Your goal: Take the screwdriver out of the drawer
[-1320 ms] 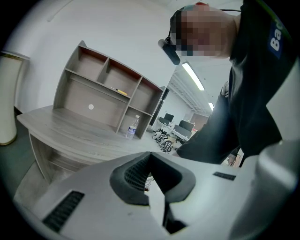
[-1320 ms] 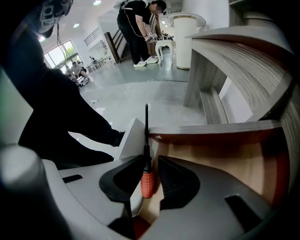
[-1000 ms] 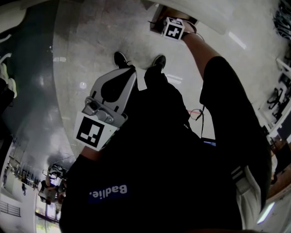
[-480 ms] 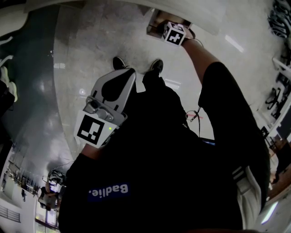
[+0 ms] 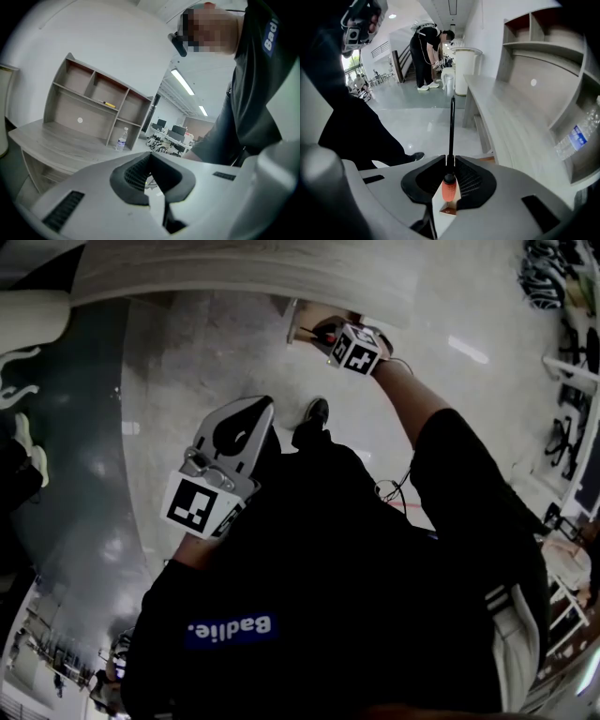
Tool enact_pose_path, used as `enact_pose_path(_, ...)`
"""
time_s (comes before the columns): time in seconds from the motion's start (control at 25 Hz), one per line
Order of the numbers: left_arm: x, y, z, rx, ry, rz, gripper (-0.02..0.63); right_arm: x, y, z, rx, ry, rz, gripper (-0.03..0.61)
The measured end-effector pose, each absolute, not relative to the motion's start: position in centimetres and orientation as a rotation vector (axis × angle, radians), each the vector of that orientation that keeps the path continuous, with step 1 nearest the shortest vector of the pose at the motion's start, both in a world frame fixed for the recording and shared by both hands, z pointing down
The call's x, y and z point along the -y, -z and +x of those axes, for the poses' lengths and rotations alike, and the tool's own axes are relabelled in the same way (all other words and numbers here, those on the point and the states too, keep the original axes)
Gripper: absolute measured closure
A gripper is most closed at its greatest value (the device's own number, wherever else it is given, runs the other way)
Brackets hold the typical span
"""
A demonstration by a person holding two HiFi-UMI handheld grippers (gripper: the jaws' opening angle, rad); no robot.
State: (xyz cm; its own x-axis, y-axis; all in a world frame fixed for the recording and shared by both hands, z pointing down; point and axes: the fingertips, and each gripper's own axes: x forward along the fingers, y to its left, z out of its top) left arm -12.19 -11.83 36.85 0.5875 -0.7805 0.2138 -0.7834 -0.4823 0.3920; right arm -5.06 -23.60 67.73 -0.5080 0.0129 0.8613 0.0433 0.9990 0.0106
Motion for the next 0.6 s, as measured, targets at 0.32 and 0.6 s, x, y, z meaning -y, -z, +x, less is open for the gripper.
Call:
enact_pose_path(0.32, 12.1, -35.2, -11.0, 1.199, 0.014, 2.43, 0.612, 23.5, -59.4, -4.6, 2.222, 0.06, 0.107, 0.494)
enact_pose_path(0.6, 12.3, -34.6, -9.3, 1.113, 0.021, 2.468, 0.612, 24.3, -52.2, -3.0, 2.357, -0.063, 0.342, 0.494)
